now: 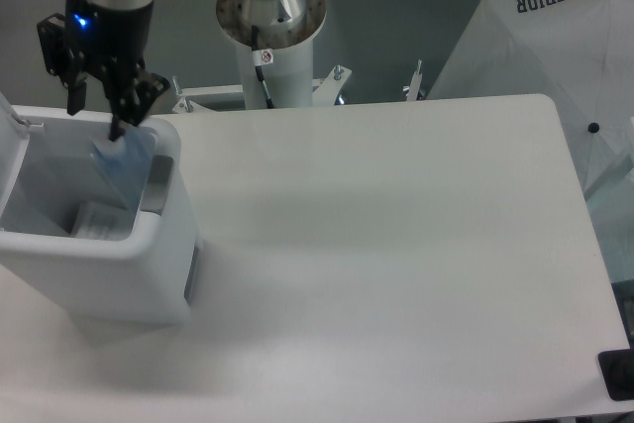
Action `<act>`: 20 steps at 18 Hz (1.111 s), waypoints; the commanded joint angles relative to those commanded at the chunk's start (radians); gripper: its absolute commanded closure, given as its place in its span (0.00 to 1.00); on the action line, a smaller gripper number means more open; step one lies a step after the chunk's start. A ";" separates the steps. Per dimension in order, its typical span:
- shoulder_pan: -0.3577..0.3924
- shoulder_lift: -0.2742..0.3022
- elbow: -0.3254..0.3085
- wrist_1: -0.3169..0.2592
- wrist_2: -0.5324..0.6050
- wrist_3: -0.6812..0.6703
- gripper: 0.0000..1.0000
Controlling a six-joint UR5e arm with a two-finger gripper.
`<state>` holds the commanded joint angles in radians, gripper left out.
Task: Place the trash in the trash can
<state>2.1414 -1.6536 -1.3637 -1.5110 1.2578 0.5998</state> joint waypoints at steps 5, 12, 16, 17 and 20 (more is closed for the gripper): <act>0.053 -0.026 0.032 0.005 0.002 0.002 0.00; 0.241 -0.037 0.023 0.063 -0.001 0.006 0.00; 0.345 -0.083 -0.017 0.158 0.005 0.131 0.00; 0.369 -0.092 -0.031 0.173 0.011 0.181 0.00; 0.413 -0.126 -0.057 0.201 0.101 0.290 0.00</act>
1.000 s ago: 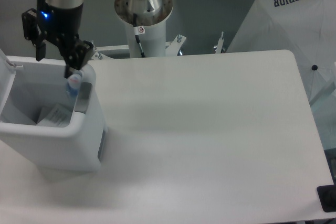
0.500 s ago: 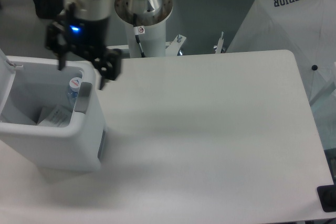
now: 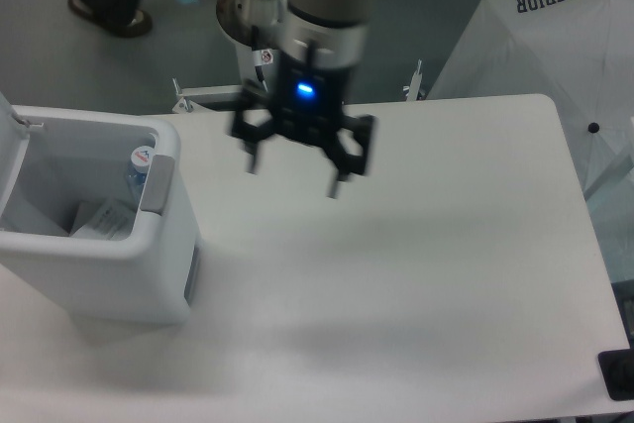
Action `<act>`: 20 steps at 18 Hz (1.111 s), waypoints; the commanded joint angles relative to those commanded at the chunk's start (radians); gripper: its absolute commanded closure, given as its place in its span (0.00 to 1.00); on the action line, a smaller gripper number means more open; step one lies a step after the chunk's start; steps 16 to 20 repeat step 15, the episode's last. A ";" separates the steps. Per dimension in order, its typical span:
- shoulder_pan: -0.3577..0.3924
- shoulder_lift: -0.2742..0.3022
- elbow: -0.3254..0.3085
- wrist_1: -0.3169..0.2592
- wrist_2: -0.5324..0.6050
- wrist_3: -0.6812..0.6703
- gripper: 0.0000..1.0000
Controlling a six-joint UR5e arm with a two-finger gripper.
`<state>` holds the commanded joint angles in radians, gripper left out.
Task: Place the trash in the trash can
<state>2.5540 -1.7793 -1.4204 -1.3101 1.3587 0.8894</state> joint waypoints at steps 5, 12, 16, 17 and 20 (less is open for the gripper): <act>0.020 -0.092 -0.002 0.031 0.149 0.069 0.00; 0.049 -0.164 -0.006 0.112 0.201 0.229 0.00; 0.051 -0.184 -0.005 0.118 0.208 0.256 0.00; 0.051 -0.184 -0.005 0.118 0.208 0.256 0.00; 0.051 -0.184 -0.005 0.118 0.208 0.256 0.00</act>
